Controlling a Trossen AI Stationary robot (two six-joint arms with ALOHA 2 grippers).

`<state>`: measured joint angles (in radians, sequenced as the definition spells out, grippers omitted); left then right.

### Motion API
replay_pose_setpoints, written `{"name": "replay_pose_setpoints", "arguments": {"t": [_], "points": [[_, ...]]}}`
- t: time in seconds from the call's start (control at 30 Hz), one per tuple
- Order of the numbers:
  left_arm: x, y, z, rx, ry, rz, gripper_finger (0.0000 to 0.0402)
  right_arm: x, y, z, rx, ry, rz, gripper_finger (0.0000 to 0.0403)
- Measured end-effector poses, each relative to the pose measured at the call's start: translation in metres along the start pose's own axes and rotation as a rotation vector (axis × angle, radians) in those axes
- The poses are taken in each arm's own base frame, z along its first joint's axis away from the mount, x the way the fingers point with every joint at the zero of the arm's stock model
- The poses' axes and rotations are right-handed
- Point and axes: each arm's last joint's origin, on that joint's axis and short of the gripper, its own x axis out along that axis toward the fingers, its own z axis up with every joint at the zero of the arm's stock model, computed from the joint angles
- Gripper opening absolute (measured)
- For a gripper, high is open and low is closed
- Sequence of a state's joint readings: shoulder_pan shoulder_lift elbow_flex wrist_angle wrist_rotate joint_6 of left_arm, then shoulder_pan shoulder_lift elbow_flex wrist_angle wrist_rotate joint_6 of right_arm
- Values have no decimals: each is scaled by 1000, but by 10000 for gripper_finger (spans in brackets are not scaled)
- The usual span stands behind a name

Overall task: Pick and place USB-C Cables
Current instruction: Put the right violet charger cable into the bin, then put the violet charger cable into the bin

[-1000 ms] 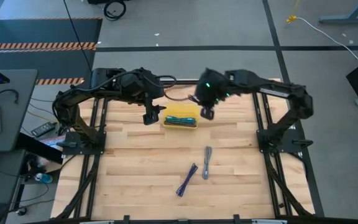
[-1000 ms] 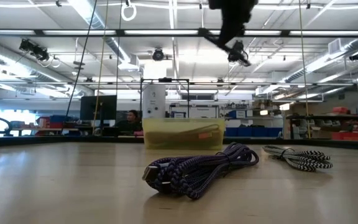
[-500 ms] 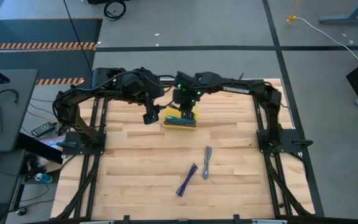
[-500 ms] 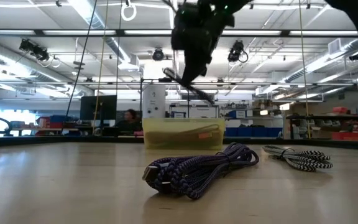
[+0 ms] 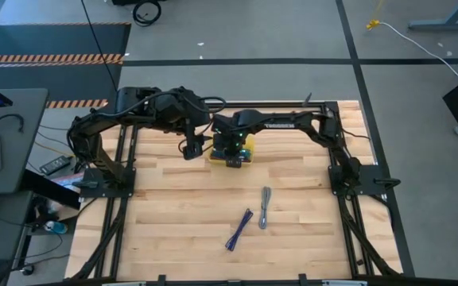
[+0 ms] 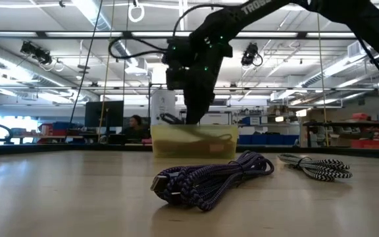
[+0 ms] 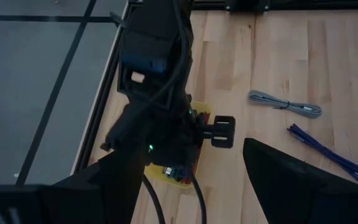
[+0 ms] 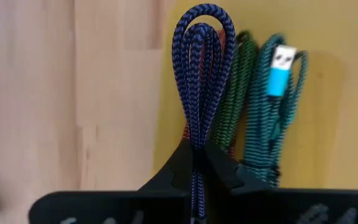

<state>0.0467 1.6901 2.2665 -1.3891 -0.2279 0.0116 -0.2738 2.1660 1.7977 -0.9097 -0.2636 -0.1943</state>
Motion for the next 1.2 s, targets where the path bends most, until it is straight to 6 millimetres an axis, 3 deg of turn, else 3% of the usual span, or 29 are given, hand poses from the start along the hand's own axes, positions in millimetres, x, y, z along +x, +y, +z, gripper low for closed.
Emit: {"name": "replay_pose_setpoints", "arguments": {"t": [0.3,0.57,0.73,0.93,1.07,1.2], "points": [[0,0,0,1,0,0,276,3,-2,-2,-30,16,-3,19],[0,0,0,0,0,0,276,3,3,0,-31,12,-4,131],[0,0,0,-1,1,0,276,-5,7,0,-21,38,2,160],[-1,-3,-3,-21,24,-6,276,-72,16,13,-27,61,-66,163],[-4,-12,-6,-45,51,-27,276,-128,15,19,-55,39,-224,164],[-8,-28,-8,-85,67,-61,276,-176,3,11,-62,-1,-448,164]]}}
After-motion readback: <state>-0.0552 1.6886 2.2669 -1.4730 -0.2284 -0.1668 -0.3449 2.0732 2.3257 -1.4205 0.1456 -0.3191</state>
